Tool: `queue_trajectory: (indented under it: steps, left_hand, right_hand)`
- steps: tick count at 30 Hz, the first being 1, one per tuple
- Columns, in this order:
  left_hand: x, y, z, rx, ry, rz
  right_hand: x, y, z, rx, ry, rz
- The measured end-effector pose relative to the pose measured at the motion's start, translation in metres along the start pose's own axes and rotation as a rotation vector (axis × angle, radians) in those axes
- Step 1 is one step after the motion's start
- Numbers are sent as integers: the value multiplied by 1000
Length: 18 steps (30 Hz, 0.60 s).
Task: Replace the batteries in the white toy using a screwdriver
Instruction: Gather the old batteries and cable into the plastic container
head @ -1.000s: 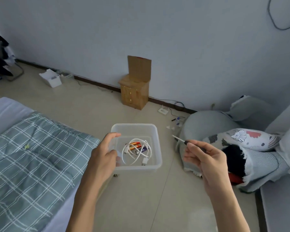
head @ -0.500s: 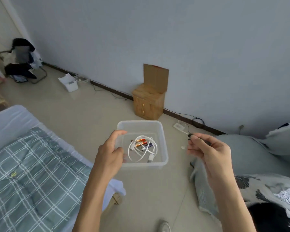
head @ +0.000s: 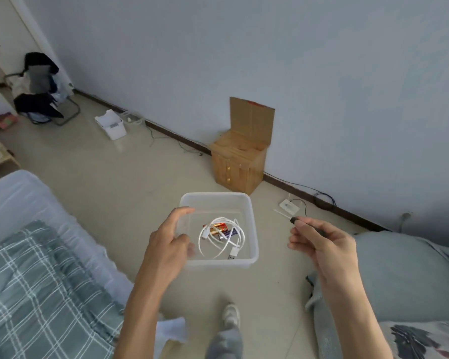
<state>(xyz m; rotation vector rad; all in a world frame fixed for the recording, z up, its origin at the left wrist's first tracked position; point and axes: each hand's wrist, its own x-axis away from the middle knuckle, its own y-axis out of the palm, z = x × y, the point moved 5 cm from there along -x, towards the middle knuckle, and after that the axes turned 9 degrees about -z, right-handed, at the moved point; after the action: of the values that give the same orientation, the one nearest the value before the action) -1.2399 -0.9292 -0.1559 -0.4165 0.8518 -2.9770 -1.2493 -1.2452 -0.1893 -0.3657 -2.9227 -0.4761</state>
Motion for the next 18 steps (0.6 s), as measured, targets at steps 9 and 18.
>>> queue_trajectory:
  steps: [9,18]
  left_hand:
    - [-179,-12,31,68,-19,10]
    - [-348,-49,69,75,-11,22]
  right_hand:
    - [-181,58,-18,50,-32,-31]
    - [-343,123,-31,55,-17,-36]
